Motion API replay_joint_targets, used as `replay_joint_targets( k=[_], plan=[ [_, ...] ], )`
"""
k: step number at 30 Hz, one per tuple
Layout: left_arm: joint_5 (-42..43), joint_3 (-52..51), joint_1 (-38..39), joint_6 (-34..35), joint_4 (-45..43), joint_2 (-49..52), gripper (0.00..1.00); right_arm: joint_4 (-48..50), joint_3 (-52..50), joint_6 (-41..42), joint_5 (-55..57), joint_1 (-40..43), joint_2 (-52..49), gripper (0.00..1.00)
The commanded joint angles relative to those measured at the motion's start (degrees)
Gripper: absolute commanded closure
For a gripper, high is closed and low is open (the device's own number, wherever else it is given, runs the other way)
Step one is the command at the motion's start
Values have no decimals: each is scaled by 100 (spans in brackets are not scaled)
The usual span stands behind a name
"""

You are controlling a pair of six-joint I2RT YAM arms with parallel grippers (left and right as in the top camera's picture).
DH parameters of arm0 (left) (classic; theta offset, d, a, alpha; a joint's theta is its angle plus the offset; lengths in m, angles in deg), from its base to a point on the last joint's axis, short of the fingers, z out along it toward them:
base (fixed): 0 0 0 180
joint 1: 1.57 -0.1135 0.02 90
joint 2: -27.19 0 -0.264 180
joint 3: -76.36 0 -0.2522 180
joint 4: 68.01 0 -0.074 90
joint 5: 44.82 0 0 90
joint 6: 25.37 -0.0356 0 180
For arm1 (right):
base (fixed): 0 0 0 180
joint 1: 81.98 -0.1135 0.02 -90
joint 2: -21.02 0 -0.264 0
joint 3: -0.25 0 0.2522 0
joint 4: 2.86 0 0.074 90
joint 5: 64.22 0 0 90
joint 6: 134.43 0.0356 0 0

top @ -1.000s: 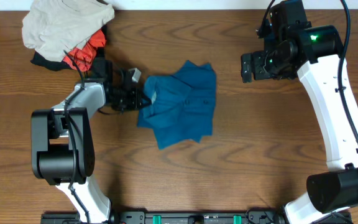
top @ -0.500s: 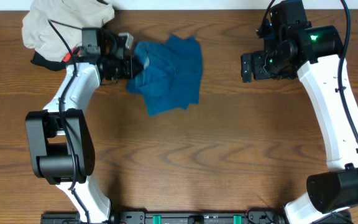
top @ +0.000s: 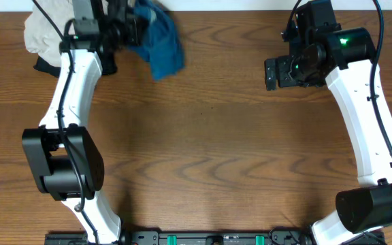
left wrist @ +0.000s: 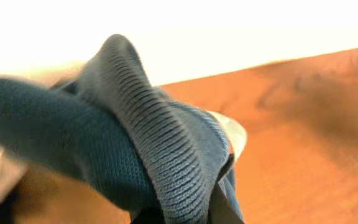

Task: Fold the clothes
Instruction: 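Lift the shirt with the left gripper and carry it to the far-left pile, then lower the shirt onto the clothes pile and press it down with the left gripper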

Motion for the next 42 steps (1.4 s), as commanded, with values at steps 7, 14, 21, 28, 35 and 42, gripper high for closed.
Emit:
replay_joint_targets(
  k=[7,14,21,28,35,42],
  plan=[
    [-772,1401,-203,-179,-535,-20,94,-39,4,13,50,-20,-4,1],
    [-754,1722,-387,-155,-1145,-20,94,-22,4,175,48,-20,-4,1],
    [-752,1718,-807,-155,-1099,114,94,-48,4,313,26,-20,-4,1],
    [-254,1714,-1700,459,-920,894,94,-26,4,315,26,-22,-4,1],
    [22,1714,-2328,619,-210,1545,94,-46,4,354,26,-20,-4,1],
    [195,1705,-2621,621,437,1561,94,63,4,356,7,-55,-4,1]
  ],
)
